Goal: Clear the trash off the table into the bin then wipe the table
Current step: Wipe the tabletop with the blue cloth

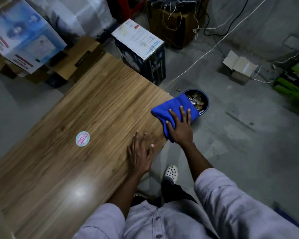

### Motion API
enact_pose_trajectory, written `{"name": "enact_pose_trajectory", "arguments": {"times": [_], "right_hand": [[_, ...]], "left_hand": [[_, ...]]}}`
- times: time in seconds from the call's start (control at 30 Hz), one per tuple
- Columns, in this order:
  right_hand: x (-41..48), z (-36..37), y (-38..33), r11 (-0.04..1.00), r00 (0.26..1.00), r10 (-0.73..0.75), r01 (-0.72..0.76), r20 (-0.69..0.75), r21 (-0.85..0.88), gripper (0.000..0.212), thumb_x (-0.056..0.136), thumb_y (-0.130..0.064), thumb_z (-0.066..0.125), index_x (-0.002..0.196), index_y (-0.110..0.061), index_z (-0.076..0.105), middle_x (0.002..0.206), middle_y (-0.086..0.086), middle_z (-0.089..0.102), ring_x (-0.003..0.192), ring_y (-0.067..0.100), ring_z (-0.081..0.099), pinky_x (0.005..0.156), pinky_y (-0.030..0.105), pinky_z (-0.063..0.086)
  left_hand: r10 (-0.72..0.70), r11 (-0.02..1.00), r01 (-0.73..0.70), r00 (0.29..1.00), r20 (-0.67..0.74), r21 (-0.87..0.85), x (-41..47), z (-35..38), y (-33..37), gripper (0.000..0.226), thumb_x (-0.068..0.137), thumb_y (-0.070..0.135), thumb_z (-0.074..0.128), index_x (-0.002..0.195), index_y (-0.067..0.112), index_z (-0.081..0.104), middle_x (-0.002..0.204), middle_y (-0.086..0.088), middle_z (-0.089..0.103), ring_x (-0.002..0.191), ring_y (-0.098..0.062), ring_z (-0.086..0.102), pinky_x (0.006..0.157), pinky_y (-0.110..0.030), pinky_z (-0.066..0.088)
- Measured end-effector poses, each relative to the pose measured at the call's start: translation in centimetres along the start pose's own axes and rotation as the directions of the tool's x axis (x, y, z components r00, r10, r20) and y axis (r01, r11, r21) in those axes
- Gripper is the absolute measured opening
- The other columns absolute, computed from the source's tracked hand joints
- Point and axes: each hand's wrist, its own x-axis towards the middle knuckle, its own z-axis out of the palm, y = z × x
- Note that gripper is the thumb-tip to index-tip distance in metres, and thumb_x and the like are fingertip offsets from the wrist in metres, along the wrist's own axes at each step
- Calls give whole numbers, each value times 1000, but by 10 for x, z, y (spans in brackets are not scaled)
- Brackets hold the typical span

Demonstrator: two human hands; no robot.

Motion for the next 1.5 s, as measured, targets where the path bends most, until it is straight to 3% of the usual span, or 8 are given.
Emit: {"name": "enact_pose_trajectory", "arguments": {"times": [0.27,0.7,0.83,1.0,1.2,1.3,1.4,1.5], "right_hand": [[-85,33,-28,914,949,-308,313,59,-258,63,92,-65,54,151,-52,37,168,-8,21,157,27,10,112,75,10],[113,26,-68,949,994,66,-88,-82,-302,56,101,-54,39,155,-52,24,155,-2,44,137,36,43,117,67,9],[182,24,-120,993,1000,11,-13,24,114,51,102,-45,37,152,-36,43,137,7,62,122,31,59,113,55,34],[174,-18,-227,454,983,-77,-116,168,884,32,104,-34,53,134,-24,58,134,-3,62,121,5,59,110,34,45],[64,-68,-279,-126,726,-194,-686,660,717,40,104,-36,46,114,-11,76,115,9,75,101,24,73,79,38,62],[-1,-74,-264,-146,686,-223,-726,693,672,39,87,-42,55,83,-15,83,95,5,79,85,21,76,72,33,63],[-44,-72,-263,-47,645,-202,-758,737,651,70,82,-69,66,129,-17,71,143,10,60,131,30,58,115,49,41],[-82,-80,-287,48,601,-268,-772,753,634,68,95,-66,47,131,-12,69,140,16,62,127,31,61,102,42,53]], "left_hand": [[-128,990,130,991,-35,47,23,6,9,62,95,53,37,147,22,47,158,-8,40,141,-29,42,110,-59,35],[-243,970,240,958,-152,-43,53,-3,-2,43,97,46,49,134,25,56,142,2,54,124,-22,49,100,-46,31],[-389,859,342,920,-52,-381,74,-20,-13,46,97,52,46,133,25,57,124,4,62,115,-21,55,98,-44,42],[-611,396,342,791,33,-852,108,-83,-25,41,93,34,62,128,13,59,108,0,65,96,-3,63,80,-7,44],[-566,-118,223,785,250,-968,97,-190,-41,41,94,56,55,122,28,65,111,5,72,98,-10,66,80,-37,49],[-424,-161,207,868,257,-965,68,-223,-51,43,89,48,67,120,17,68,123,-5,71,113,-20,67,92,-40,52],[-425,-82,254,866,264,-964,31,-237,-65,24,92,11,71,115,5,69,103,-4,77,90,-12,72,75,-23,56],[-422,-34,283,865,271,-958,-9,-246,-88,23,92,1,67,115,2,67,95,-1,77,77,-7,72,63,-18,54]]}}
